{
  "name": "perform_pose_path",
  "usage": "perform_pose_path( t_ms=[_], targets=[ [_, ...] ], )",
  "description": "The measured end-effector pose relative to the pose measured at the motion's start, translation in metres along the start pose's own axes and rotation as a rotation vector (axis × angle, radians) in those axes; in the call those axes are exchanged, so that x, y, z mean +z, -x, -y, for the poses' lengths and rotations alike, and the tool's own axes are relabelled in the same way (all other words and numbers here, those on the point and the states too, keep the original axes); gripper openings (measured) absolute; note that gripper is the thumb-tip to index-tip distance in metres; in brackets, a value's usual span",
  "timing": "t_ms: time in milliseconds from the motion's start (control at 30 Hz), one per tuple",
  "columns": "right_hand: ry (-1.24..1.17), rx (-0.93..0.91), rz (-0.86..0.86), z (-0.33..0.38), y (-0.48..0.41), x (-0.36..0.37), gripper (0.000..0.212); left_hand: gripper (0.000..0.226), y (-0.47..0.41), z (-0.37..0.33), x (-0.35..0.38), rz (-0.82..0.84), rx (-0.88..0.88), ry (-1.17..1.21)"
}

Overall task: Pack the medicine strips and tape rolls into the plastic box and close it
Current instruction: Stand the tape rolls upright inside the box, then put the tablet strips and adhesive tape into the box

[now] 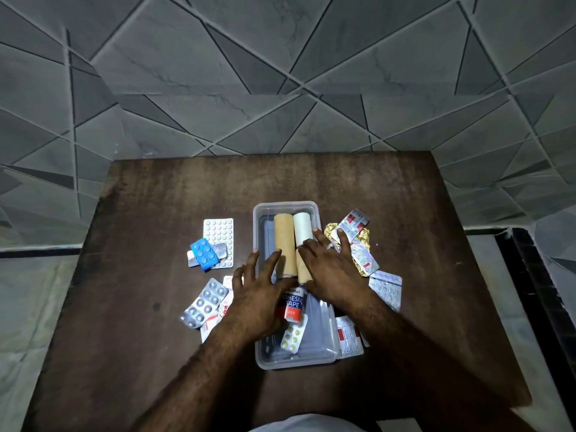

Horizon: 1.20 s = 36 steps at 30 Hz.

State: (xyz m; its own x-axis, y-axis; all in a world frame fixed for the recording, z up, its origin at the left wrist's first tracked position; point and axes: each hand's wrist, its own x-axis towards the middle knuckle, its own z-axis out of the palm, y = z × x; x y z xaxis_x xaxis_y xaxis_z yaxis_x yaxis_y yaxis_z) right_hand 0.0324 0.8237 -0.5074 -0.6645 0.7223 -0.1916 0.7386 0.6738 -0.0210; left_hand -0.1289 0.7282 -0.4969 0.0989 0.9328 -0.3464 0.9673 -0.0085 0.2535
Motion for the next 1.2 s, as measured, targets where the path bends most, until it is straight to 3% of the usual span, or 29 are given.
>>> perform_pose_path(
  t_ms=[267, 500, 667, 800, 867, 1033, 1200],
  targets=[
    [-0.055, -0.001, -0.007, 0.0, 0.006, 0.002, 0.062, 0.075, -0.004, 0.001, 0.007, -0.117, -0.065, 0.044],
    [-0.43, 0.154, -0.154, -0.013, 0.035, -0.011, 0.063, 0.088, -0.002, 0.007, 0.004, -0.017, -0.082, 0.099],
    [-0.617, 0.319, -0.113, -0.028, 0.072, 0.008, 0.055, 0.101, 0.008, 0.031, 0.003, -0.119, -0.115, 0.332],
    [-0.508, 0.302, 0.097, -0.031, 0.1, 0.022, 0.063, 0.083, 0.02, 0.055, 0.006, -0.366, -0.257, 0.656],
    [-0.434, 0.271, 0.195, -0.028, 0.109, 0.026, 0.072, 0.066, 0.027, 0.074, 0.016, -0.401, -0.317, 0.652],
    [-0.291, 0.184, 0.313, -0.015, 0.121, 0.032, 0.097, 0.054, 0.049, 0.125, 0.055, -0.25, -0.542, 0.382],
    [-0.159, 0.143, 0.318, -0.008, 0.128, 0.041, 0.096, 0.05, 0.065, 0.136, 0.074, -0.182, -0.615, 0.275]
  ],
)
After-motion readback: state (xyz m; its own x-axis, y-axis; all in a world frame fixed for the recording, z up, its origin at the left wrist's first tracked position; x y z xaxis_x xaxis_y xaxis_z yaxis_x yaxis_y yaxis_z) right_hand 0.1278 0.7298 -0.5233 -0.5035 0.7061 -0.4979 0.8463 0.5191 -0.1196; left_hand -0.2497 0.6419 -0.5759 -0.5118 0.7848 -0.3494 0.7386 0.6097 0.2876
